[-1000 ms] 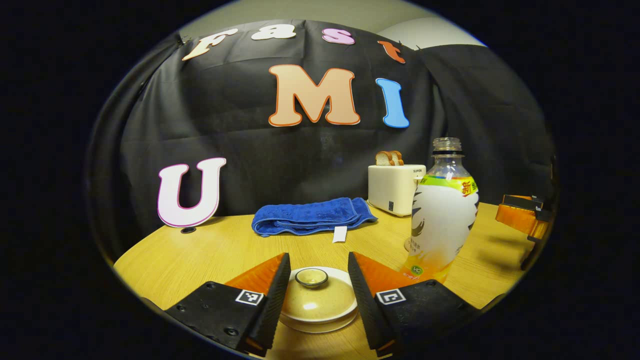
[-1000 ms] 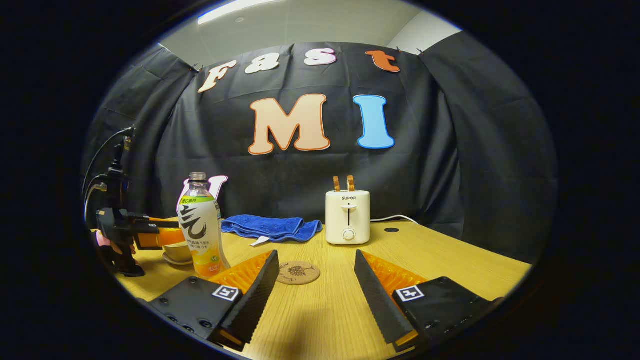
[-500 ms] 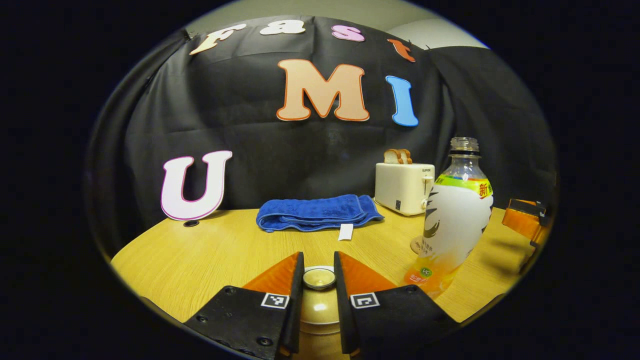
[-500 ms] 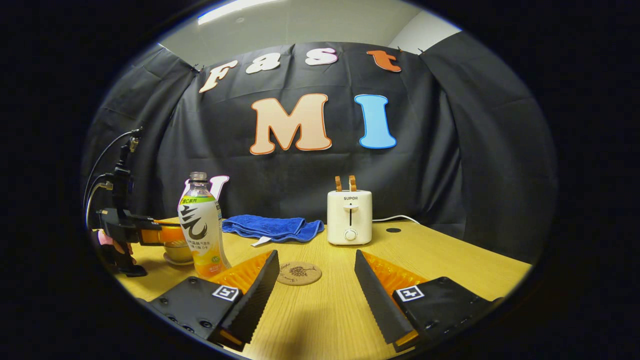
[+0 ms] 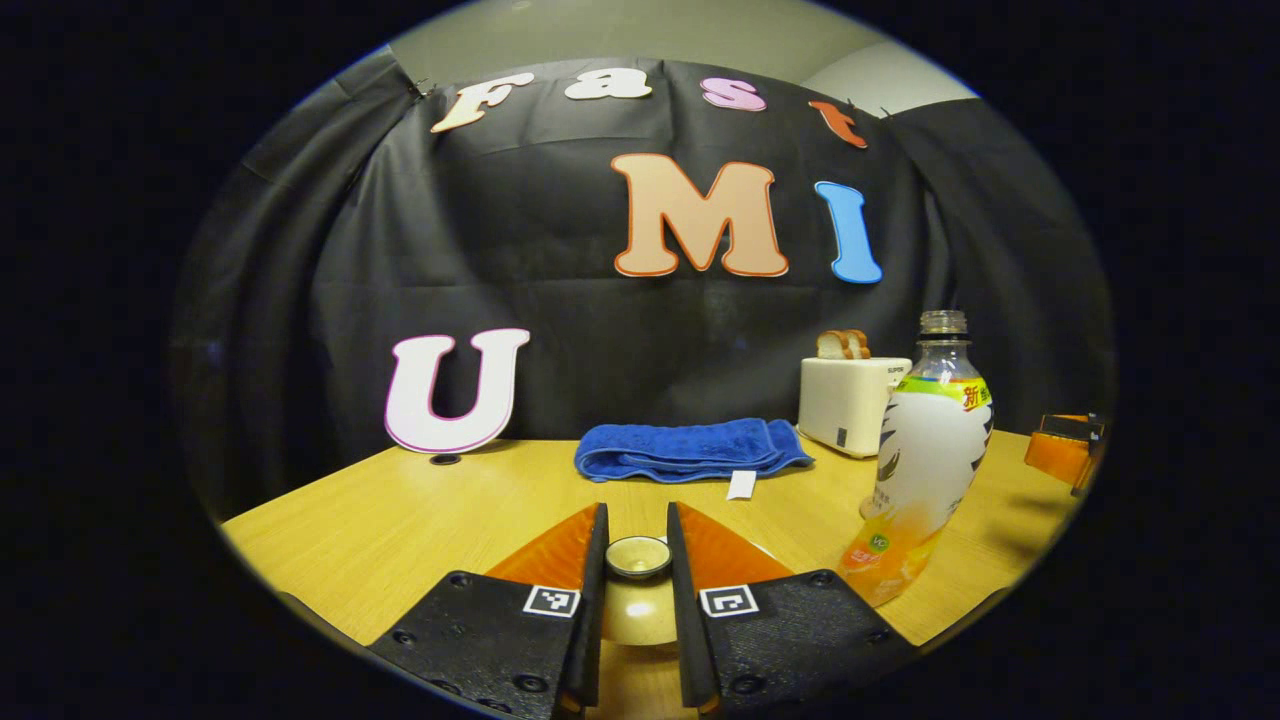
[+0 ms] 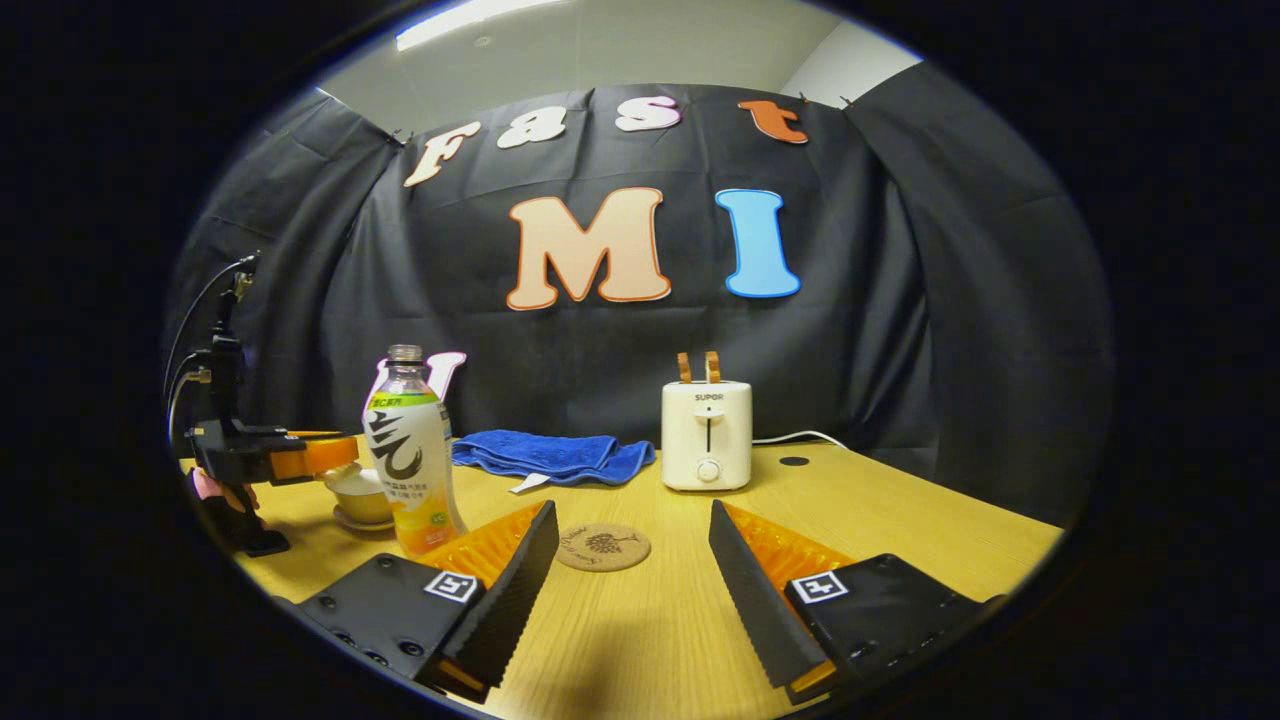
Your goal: Open the teacup lid with one hand, grasp the water bottle and pour water into the teacup with the other hand; after pouring, place the water bottle on the coaster and then close the teacup lid.
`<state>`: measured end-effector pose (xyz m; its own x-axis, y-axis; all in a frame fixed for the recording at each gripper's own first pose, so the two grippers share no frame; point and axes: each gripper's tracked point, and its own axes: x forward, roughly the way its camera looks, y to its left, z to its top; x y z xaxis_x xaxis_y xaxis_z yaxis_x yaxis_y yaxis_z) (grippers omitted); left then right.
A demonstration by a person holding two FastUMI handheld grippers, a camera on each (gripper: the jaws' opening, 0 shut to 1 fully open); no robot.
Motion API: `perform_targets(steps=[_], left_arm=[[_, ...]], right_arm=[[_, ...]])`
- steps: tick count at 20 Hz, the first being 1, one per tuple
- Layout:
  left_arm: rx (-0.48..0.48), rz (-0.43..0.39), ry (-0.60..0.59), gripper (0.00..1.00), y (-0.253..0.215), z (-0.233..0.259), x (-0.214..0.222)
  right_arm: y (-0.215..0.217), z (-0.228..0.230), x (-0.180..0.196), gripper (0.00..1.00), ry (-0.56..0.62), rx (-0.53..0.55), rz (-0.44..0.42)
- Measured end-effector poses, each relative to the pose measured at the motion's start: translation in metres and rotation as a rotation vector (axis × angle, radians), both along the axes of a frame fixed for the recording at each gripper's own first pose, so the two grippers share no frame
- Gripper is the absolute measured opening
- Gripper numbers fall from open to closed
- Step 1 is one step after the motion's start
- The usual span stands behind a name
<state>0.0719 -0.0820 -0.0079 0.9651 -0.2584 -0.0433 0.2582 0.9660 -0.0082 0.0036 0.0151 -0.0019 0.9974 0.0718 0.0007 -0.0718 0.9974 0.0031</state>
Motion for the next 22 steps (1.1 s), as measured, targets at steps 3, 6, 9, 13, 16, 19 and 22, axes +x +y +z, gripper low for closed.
perform_targets(steps=[3, 6, 9, 13, 16, 19, 22], left_arm=[[-0.010, 0.088, -0.027, 0.29, 0.031, 0.006, -0.014], [-0.008, 0.166, -0.037, 0.29, 0.055, 0.005, -0.023], [-0.003, 0.211, -0.038, 0.29, 0.069, 0.006, -0.030], [-0.001, 0.276, -0.038, 0.29, 0.088, 0.005, -0.038], [0.002, 0.290, -0.039, 0.29, 0.095, 0.005, -0.042], [0.003, 0.318, -0.040, 0.29, 0.107, 0.005, -0.049], [0.003, 0.357, -0.043, 0.29, 0.124, 0.005, -0.055]], right_arm=[[0.016, 0.000, -0.002, 0.97, 0.003, 0.004, 0.087], [0.049, -0.002, -0.007, 0.96, 0.010, 0.010, 0.245], [0.079, -0.004, -0.009, 0.96, 0.018, 0.015, 0.372], [0.108, -0.006, -0.001, 0.96, 0.024, 0.018, 0.429], [0.134, -0.007, 0.006, 1.00, 0.029, 0.017, 0.466], [0.144, -0.011, 0.017, 0.97, 0.044, 0.012, 0.437], [0.152, -0.014, 0.028, 0.97, 0.061, 0.007, 0.403]])
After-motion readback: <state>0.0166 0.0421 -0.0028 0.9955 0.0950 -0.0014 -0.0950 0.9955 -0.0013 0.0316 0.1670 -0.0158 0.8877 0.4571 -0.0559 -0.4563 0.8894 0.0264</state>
